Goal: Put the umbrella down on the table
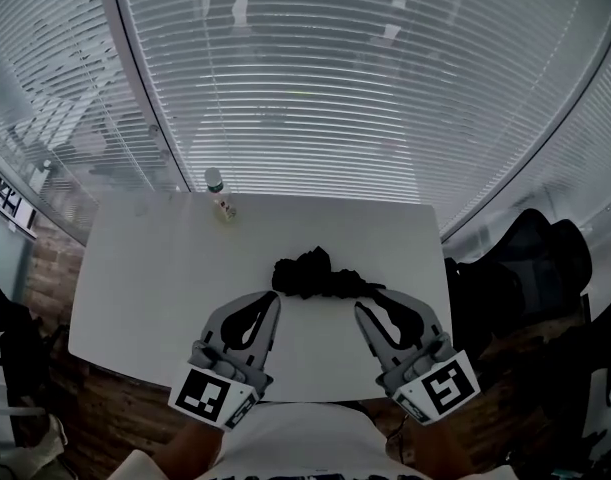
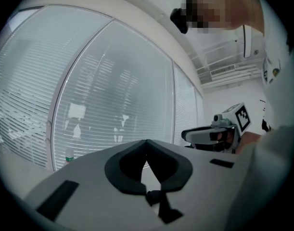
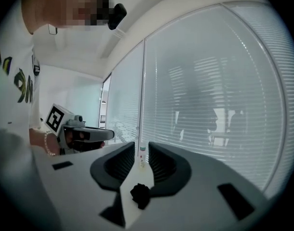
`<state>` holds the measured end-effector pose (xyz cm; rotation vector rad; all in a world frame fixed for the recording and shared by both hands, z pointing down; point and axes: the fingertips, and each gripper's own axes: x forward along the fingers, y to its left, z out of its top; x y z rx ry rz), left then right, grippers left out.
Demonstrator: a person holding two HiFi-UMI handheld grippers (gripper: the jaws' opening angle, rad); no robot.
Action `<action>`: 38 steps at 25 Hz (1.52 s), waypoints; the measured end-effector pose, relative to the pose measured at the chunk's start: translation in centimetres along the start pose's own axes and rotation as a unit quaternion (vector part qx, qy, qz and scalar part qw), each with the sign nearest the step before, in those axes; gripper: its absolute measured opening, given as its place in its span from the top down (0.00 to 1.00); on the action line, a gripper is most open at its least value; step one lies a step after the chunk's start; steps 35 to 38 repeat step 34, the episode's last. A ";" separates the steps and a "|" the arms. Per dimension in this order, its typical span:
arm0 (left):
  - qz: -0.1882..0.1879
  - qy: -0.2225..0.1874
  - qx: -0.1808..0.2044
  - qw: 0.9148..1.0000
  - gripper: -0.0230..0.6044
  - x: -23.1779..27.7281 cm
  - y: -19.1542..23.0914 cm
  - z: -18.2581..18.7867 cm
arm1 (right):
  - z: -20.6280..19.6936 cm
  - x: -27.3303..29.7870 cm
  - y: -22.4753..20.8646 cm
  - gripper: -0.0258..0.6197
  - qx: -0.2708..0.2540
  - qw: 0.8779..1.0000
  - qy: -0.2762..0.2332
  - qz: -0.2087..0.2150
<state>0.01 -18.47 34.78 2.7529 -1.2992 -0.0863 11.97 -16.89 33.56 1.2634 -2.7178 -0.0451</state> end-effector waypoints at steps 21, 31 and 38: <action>-0.021 -0.005 0.001 1.000 0.95 1.4 -0.7 1.0 | 1.5 -0.7 -1.2 0.89 -0.007 0.999 -0.014 -0.029; -0.034 -0.011 0.000 0.999 0.95 2.4 -0.4 1.4 | 2.0 0.3 -1.6 0.90 -0.012 0.999 -0.013 -0.031; -0.032 -0.013 0.003 0.999 0.95 2.5 0.0 1.4 | 1.9 0.5 -1.7 0.90 -0.016 0.999 -0.008 -0.029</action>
